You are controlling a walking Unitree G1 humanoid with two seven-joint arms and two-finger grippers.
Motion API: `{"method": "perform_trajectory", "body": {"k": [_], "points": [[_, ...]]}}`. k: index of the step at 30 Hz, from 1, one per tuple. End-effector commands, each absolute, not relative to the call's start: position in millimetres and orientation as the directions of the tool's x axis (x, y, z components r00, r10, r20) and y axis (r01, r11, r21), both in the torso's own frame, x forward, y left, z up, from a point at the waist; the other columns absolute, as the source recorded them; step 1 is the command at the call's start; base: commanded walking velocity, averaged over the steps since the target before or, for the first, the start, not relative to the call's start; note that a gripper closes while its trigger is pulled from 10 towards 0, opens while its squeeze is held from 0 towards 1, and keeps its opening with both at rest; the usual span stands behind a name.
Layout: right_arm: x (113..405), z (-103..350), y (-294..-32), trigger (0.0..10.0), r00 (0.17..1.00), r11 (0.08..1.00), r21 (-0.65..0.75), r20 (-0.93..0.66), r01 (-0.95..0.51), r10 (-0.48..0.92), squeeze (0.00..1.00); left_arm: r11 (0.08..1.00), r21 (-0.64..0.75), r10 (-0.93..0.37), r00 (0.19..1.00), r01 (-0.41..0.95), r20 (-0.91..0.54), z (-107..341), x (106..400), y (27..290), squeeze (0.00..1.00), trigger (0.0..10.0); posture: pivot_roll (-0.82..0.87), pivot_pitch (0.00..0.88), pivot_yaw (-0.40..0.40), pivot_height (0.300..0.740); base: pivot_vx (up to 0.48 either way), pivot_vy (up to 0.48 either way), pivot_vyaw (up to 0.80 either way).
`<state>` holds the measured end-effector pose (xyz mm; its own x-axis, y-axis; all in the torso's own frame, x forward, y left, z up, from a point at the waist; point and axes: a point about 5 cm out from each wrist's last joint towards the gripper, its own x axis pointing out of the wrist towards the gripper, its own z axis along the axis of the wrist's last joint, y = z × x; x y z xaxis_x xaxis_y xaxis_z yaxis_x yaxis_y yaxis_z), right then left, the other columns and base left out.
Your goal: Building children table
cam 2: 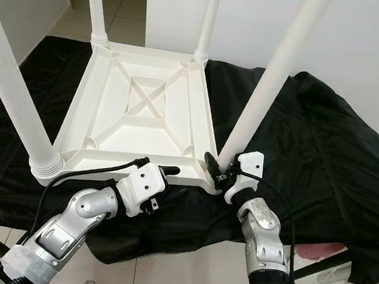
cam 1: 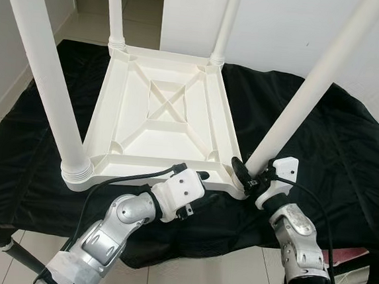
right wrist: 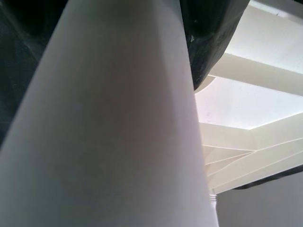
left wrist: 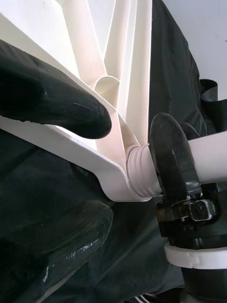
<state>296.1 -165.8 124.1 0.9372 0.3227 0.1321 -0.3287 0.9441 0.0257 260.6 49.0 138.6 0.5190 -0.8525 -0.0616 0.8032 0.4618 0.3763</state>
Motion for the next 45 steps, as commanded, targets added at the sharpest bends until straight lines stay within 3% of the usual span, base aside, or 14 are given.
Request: {"method": "perform_trajectory", "body": {"k": [1,5,16,28,29,30,44,45], "points": [[293,131,-165,10.0,0.951,0.961,0.058,0.169,-0.271,0.258,0.00,0.463,0.356,-0.858,0.511,0.812,-0.050,136,257,51,0.00,10.0,0.01,0.016,-0.109,0.740,0.000,0.000,0.00],[289,129,-158,10.0,0.963,0.969,0.083,0.160,-0.234,0.219,0.00,0.495,0.340,-0.839,0.541,0.800,-0.052,133,259,59,0.00,10.0,0.01,0.015,-0.110,0.740,0.000,0.000,0.00],[276,114,-143,10.0,0.991,0.984,0.137,0.047,0.114,-0.122,0.00,0.593,0.301,-0.785,0.619,0.747,0.011,139,264,64,0.00,10.0,0.01,0.022,-0.121,0.740,0.000,0.000,0.00],[272,121,-131,10.0,0.996,0.995,0.096,0.080,0.040,-0.047,0.00,0.605,0.296,-0.773,0.635,0.739,-0.005,137,262,62,0.00,10.0,0.01,0.042,-0.117,0.740,0.000,0.000,0.00],[271,123,-130,10.0,0.995,0.995,0.095,0.093,0.031,-0.040,0.31,0.606,0.294,-0.772,0.636,0.739,-0.005,136,262,62,0.00,10.0,0.01,0.042,-0.117,0.740,0.000,0.000,0.00],[271,126,-130,10.0,0.993,0.995,0.102,0.114,0.009,-0.021,1.00,0.607,0.293,-0.772,0.636,0.739,-0.004,136,261,61,0.00,10.0,0.01,0.040,-0.119,0.740,0.000,0.000,0.00],[268,134,-154,10.0,0.985,0.995,0.058,0.157,-0.085,0.075,1.00,0.604,0.305,-0.772,0.636,0.736,-0.006,137,264,61,0.00,10.0,0.00,0.031,-0.109,0.740,0.000,0.000,0.00],[267,134,-158,10.0,0.981,0.992,0.054,0.164,-0.111,0.101,0.47,0.604,0.309,-0.771,0.637,0.735,-0.008,137,264,62,0.00,10.0,0.00,0.034,-0.106,0.740,0.000,0.000,0.00]]}}
